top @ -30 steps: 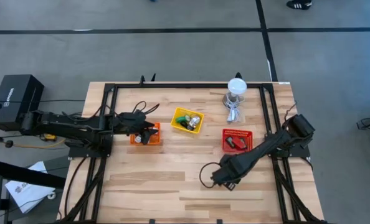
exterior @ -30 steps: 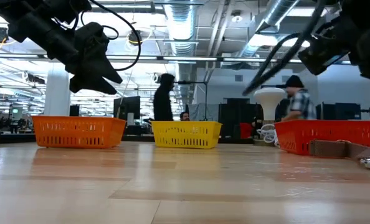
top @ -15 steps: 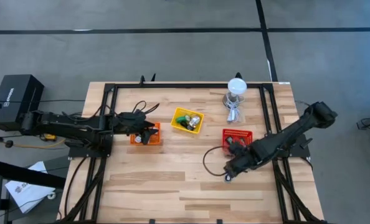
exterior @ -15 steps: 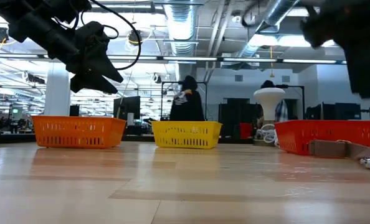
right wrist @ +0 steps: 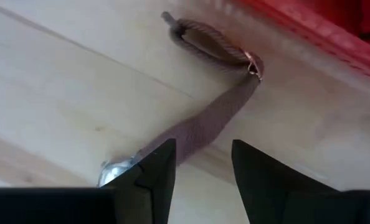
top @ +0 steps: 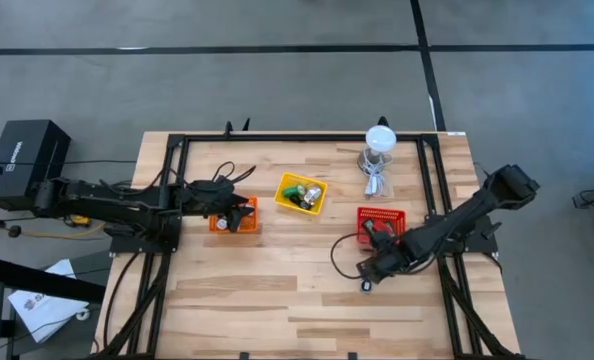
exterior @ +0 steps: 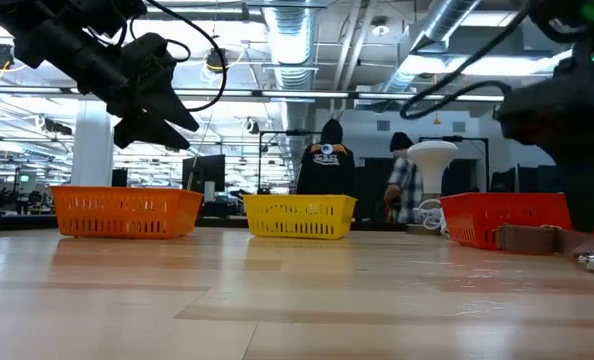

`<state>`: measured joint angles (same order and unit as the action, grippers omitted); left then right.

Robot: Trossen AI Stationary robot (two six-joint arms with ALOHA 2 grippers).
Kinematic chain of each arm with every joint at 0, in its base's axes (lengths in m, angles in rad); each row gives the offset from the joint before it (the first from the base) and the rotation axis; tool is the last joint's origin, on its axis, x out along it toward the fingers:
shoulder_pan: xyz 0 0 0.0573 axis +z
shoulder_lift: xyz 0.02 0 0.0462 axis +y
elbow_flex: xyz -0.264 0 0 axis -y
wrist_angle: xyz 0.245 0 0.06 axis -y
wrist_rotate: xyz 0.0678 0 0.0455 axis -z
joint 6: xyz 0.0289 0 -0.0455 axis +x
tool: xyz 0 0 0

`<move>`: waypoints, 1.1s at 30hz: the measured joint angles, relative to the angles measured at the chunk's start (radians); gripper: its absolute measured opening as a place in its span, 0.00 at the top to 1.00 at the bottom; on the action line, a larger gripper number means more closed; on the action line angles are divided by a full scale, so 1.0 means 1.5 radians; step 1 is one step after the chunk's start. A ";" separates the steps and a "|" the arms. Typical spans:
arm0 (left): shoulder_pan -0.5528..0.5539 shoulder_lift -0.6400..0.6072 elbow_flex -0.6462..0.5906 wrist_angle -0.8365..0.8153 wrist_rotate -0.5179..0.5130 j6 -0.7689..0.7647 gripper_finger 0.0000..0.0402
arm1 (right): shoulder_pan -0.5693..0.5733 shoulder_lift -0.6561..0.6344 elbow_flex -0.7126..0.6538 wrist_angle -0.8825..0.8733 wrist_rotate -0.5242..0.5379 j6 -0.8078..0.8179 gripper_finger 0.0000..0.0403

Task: Pick & Place Office items
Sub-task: Put the brown wristwatch into the yellow bin

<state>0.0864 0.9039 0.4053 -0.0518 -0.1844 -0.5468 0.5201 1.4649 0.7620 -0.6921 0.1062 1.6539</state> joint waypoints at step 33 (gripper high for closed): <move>0.000 0.000 0.000 0.011 -0.001 -0.002 0.49 | -0.039 0.109 0.026 0.115 0.015 -0.112 0.95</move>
<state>0.0860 0.9043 0.4053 -0.0349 -0.1852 -0.5503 0.4618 1.6278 0.8013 -0.5202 0.1286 1.4859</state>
